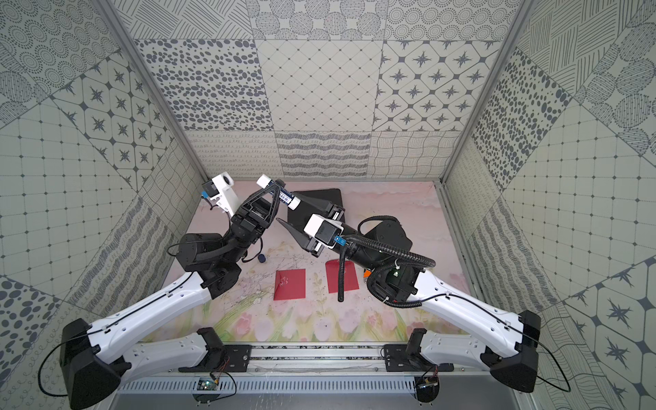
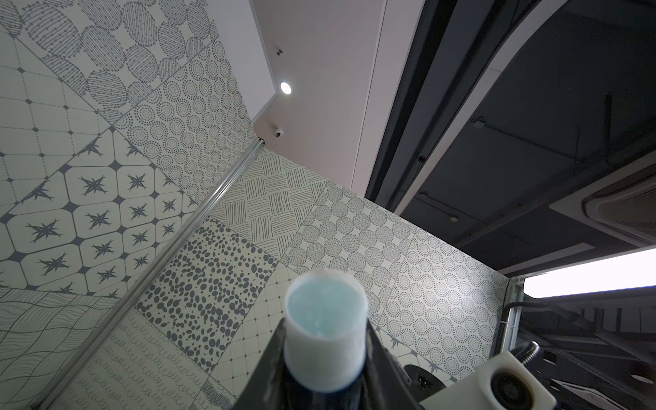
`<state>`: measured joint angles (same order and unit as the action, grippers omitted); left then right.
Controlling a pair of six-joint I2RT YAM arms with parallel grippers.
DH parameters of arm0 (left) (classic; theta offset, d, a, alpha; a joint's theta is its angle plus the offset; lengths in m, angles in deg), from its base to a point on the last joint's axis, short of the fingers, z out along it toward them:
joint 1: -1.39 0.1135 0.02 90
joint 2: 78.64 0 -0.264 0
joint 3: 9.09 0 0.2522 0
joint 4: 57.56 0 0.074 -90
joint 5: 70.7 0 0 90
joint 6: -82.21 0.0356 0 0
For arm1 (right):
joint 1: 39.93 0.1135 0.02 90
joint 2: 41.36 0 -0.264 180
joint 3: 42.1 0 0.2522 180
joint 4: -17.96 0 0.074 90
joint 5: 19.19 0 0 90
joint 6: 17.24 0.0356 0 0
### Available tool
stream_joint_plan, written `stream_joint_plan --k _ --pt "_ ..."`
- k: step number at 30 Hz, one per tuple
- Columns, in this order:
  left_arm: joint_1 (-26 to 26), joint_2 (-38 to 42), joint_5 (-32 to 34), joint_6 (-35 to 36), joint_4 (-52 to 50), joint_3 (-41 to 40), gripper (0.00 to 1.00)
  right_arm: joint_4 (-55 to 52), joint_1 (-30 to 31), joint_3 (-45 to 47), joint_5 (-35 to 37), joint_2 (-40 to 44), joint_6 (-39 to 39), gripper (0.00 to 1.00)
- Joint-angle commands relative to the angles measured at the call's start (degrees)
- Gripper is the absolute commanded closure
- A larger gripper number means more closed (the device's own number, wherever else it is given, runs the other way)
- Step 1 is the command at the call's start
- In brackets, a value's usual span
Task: Seal the envelope with a glue stick
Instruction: Unscrew the glue stick.
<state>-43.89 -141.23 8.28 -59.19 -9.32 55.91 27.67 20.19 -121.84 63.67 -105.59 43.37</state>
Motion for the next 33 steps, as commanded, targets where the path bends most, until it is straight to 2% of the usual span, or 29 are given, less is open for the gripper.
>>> stream_joint_plan --k 1,15,24,26,29,33 --pt "0.28 -0.1 2.45 -1.99 4.18 0.26 1.0 1.3 0.43 0.84 3.53 -0.04 -1.56 0.46" --pt "0.31 0.1 1.99 -3.18 5.28 0.15 1.0 -0.08 0.59 1.18 8.97 -1.16 -1.13 0.58" --pt "0.31 -0.59 1.67 -4.11 6.29 0.0 1.0 -0.19 0.74 0.85 8.44 -0.74 -0.32 0.72" --pt "0.36 -0.61 1.7 -4.12 6.45 -0.16 1.0 -0.39 0.82 0.94 7.85 -0.36 0.59 0.78" --pt "0.35 -0.87 0.59 -3.3 7.18 -0.11 1.0 -1.57 0.88 0.94 7.36 0.67 6.44 0.8" --pt "0.39 -1.68 -6.89 0.04 11.01 1.81 1.0 -5.66 0.88 1.19 2.25 4.56 24.07 0.82"
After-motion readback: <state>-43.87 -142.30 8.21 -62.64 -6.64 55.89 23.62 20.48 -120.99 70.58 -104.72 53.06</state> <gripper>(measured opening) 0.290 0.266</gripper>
